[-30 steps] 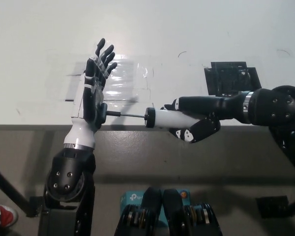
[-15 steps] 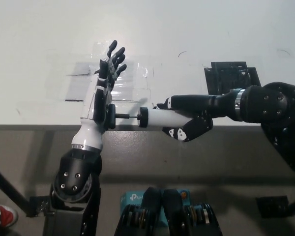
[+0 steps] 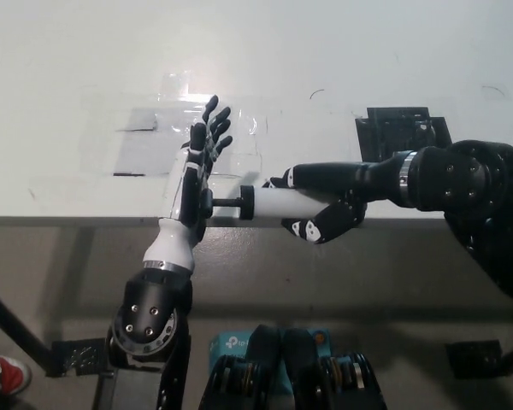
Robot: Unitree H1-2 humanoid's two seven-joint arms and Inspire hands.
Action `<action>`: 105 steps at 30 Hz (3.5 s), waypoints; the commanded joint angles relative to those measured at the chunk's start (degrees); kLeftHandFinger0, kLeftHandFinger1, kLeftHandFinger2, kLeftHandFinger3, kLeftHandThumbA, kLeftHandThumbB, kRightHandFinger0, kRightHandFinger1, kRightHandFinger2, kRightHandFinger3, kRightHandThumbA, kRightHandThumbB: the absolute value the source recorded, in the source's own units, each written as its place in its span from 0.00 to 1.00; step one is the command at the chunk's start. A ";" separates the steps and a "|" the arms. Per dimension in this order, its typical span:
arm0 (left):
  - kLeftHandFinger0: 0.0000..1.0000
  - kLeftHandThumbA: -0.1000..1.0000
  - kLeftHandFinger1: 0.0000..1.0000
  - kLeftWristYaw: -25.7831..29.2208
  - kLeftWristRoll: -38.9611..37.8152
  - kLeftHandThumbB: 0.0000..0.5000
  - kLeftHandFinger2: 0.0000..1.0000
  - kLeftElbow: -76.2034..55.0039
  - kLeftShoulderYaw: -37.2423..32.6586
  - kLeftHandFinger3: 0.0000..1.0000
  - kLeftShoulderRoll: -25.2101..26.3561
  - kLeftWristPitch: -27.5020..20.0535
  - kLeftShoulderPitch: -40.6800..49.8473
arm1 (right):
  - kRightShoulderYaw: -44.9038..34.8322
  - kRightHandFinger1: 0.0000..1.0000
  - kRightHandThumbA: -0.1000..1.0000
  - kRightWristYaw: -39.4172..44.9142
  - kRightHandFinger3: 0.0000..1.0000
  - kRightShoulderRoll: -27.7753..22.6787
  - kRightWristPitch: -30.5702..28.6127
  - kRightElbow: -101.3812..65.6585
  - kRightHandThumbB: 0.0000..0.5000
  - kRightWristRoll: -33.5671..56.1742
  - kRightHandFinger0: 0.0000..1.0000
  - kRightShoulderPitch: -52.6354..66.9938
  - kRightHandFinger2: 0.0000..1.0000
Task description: The robot uses right hand to pick up a small white air pumper and uses its left hand to compress it, and then puts it on the desk
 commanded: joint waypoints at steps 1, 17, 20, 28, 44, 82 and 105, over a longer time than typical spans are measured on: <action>1.00 1.00 1.00 0.67 0.99 0.53 1.00 0.19 -1.86 1.00 -1.56 -3.04 -1.17 | -0.89 0.57 0.00 -0.79 0.85 0.49 0.15 -0.12 0.32 0.22 0.20 -3.89 0.78; 1.00 1.00 1.00 -2.49 -5.12 0.54 1.00 -8.32 3.04 1.00 6.78 -2.38 4.63 | -2.17 0.58 0.00 -9.06 0.93 -3.86 -7.24 9.05 0.29 -7.48 0.19 -5.53 0.82; 1.00 1.00 1.00 -2.81 -6.66 0.56 1.00 -9.74 3.60 1.00 7.51 -2.86 6.78 | -1.71 0.48 0.00 -11.19 0.95 -3.74 -7.21 12.58 0.26 -9.81 0.05 -6.77 0.81; 1.00 1.00 1.00 -4.73 -8.57 0.49 1.00 -14.04 3.71 1.00 9.65 -6.04 13.90 | -1.91 0.59 0.00 -19.33 0.99 -3.48 -15.46 26.99 0.25 -12.51 0.05 -10.49 0.86; 1.00 1.00 1.00 -6.81 -8.36 0.52 1.00 -14.89 0.93 1.00 11.22 -9.50 27.66 | -1.52 0.74 0.00 -37.23 0.98 0.02 -28.06 56.49 0.37 -14.80 0.22 -14.92 1.00; 1.00 1.00 1.00 -4.86 -7.38 0.61 1.00 -12.65 3.19 1.00 11.36 -10.61 24.97 | -26.62 1.00 1.00 -31.18 1.00 0.27 -17.84 -26.93 0.62 4.54 1.00 16.65 1.00; 1.00 1.00 1.00 -5.55 -8.44 0.49 1.00 -7.83 6.30 1.00 11.55 -14.07 29.65 | -33.54 1.00 1.00 -44.05 1.00 20.47 -42.17 -14.67 0.32 8.57 1.00 57.20 1.00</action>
